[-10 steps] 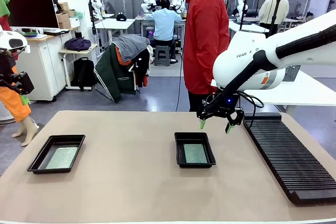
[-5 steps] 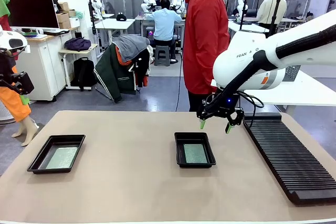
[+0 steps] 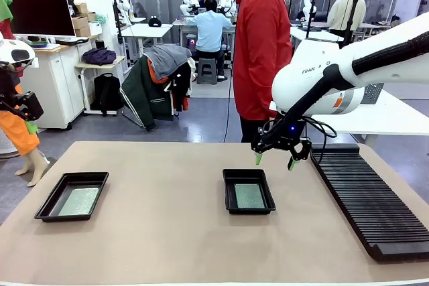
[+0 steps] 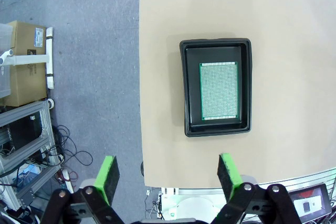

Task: Inspect and transfer BCBs to ESD trays.
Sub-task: Pick up the ESD tray and place it on the left side of the table.

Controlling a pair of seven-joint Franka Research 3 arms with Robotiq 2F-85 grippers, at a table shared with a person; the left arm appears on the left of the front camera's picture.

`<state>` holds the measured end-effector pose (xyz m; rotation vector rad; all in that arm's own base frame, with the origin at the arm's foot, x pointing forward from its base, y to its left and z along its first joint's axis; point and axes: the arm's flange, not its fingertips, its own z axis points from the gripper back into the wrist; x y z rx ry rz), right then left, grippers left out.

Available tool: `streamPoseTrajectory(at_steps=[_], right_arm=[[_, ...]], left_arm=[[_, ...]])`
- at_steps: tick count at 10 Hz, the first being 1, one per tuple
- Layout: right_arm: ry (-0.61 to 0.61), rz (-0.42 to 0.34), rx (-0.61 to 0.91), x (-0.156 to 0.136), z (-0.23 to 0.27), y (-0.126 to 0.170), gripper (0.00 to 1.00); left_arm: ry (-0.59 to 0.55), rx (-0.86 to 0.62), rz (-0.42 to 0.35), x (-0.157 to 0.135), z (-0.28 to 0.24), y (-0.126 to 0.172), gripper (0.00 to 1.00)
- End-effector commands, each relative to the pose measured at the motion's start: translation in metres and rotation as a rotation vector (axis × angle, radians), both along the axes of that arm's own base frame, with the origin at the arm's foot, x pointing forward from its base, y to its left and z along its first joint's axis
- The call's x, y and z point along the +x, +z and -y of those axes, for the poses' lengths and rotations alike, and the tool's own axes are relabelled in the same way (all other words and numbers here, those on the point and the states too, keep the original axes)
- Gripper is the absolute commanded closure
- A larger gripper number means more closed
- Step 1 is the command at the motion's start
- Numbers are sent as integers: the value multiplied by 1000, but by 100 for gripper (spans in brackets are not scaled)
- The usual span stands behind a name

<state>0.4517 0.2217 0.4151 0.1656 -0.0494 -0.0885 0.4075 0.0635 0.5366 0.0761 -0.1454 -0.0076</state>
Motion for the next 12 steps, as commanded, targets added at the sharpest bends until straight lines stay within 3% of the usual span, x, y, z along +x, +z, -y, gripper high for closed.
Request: streamPoseTrajectory(at_steps=[1, 5, 12], right_arm=[[3, 1, 1, -1, -2, 1, 0], [6, 11, 36, -3, 10, 5, 0], [24, 54, 345, -14, 97, 22, 0]], left_arm=[[-4, -5, 2, -1, -2, -2, 0], [0, 0, 0, 0, 0, 0, 0], [82, -63, 46, -34, 112, 37, 0]])
